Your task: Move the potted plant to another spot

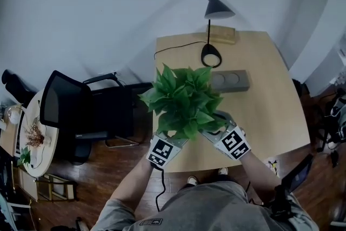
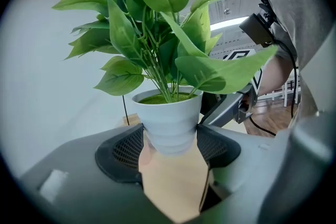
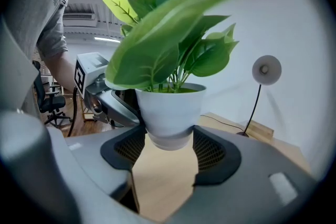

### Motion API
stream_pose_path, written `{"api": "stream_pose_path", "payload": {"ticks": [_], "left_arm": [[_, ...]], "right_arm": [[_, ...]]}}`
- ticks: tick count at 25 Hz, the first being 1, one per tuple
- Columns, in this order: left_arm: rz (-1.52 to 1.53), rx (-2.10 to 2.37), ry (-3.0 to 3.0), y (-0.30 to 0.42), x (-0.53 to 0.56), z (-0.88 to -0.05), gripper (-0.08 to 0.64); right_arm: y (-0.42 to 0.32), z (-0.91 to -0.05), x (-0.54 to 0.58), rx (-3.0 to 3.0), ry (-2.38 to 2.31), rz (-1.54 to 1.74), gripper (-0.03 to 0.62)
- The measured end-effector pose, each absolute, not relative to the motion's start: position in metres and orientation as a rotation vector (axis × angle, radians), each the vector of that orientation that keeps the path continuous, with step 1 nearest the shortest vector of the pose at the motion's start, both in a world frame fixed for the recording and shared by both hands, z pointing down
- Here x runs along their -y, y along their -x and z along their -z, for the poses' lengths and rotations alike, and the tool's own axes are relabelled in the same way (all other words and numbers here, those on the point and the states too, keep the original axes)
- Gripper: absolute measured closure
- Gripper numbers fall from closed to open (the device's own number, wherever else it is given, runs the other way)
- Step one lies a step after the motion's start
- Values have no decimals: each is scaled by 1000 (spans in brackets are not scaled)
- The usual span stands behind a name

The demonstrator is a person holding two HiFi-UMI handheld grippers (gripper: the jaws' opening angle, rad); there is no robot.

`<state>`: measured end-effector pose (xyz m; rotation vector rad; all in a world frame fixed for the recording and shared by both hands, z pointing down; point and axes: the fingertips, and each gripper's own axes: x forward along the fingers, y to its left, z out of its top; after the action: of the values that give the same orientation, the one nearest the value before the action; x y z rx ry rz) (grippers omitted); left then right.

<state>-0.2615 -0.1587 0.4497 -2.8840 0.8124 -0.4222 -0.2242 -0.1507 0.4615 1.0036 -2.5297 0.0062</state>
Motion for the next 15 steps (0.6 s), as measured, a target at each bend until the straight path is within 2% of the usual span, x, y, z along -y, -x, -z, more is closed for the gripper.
{"api": "stream_pose_path", "payload": {"ticks": [5,15], "left_arm": [[418,-759,2896,249,159,-455,245],[479,-818,2862,77,169,-461,247]], "right_arm": [[212,-467,150,2505,-1050,-11,310],[40,-474,162,2544,-1022,-7,310]]}}
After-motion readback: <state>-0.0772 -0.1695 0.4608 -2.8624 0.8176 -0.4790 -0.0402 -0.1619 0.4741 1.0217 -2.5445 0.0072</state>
